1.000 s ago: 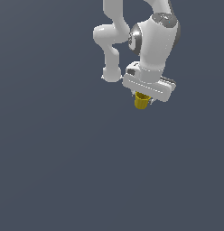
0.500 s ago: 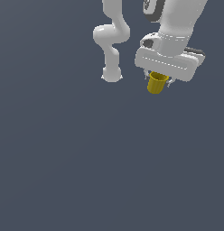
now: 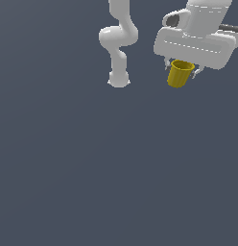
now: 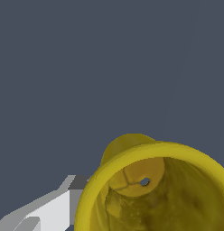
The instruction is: Pick up the object and move it to a goal position.
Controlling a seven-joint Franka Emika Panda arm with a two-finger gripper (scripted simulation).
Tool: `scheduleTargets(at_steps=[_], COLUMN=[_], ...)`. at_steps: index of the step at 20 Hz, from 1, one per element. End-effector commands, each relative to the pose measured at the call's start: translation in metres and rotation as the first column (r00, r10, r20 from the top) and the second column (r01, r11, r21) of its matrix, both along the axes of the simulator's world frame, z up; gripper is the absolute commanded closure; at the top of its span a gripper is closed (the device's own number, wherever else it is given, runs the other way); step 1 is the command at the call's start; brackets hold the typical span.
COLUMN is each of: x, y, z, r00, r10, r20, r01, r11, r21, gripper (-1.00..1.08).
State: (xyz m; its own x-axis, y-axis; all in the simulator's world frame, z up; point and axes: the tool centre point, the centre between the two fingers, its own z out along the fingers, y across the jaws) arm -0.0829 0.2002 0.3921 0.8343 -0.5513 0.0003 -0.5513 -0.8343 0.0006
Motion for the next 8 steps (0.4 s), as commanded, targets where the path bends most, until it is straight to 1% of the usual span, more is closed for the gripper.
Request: scheduleTargets(at_steps=[1, 8], x=[0.001, 0.0024], y=[0.003, 0.0052], z=[0.0082, 0.0126], r00=[1.0, 1.0], r10=[0.0, 0.0], r20=[0.0, 0.0], r01=[0.0, 0.0], r11=[1.0, 1.0], r21=[0.001, 0.001], gripper=[1.08, 1.08])
